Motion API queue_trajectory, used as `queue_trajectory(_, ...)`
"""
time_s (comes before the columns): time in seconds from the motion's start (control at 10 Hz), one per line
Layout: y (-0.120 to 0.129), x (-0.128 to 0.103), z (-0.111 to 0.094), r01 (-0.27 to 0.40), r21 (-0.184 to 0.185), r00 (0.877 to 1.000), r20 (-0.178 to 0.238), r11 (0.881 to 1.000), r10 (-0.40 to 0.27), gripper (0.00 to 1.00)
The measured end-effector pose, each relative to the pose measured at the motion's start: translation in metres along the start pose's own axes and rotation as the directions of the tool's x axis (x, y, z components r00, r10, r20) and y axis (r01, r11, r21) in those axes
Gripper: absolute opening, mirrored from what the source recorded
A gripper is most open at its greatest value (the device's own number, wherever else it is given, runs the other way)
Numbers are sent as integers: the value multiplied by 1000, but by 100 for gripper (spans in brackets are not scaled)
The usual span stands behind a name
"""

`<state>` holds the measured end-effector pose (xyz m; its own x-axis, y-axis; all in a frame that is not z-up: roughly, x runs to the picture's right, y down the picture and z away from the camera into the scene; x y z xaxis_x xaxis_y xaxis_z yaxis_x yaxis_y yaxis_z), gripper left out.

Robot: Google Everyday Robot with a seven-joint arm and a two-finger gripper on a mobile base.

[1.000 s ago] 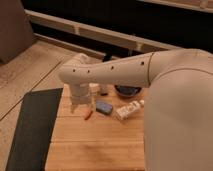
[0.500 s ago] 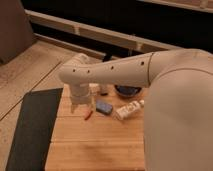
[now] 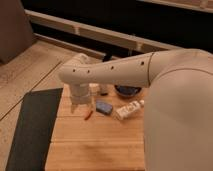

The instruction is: Place the white sponge in the ceramic bowl

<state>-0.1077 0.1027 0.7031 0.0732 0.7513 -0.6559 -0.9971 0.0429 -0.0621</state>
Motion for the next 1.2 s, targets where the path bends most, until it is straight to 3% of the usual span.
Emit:
queue_trajectory(0.8,0,-2,-1,2,1,1000,2,1000,-2,65)
queue_trajectory(1.2,-28,-52,-13,113,29,992,48,993,-114,65)
